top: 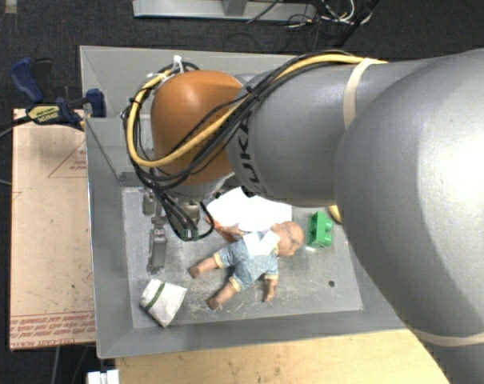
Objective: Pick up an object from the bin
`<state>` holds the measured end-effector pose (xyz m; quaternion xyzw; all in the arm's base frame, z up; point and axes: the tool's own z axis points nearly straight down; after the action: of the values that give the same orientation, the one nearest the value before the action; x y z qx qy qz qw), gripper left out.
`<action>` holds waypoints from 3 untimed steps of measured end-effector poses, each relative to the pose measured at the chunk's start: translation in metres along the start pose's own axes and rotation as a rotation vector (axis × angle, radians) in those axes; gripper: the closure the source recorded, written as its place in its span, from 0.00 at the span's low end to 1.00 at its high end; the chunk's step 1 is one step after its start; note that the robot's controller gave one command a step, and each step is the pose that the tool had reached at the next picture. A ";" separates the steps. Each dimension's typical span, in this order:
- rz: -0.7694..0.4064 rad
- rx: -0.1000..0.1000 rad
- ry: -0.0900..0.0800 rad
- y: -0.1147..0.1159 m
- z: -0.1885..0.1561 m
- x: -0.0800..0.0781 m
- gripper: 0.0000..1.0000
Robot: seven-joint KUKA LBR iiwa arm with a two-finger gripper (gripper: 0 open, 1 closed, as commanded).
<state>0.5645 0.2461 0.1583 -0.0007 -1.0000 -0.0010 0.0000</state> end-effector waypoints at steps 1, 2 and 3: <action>0.000 0.000 0.000 0.000 0.000 0.000 0.00; -0.073 -0.001 -0.002 -0.033 0.005 0.024 0.00; -0.086 0.000 -0.006 -0.057 0.036 0.031 0.00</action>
Offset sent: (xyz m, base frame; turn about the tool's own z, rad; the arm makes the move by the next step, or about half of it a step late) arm -0.0624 -0.0940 -0.0154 -0.1774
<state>0.5336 0.1892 0.1224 0.0423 -0.9991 -0.0009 -0.0028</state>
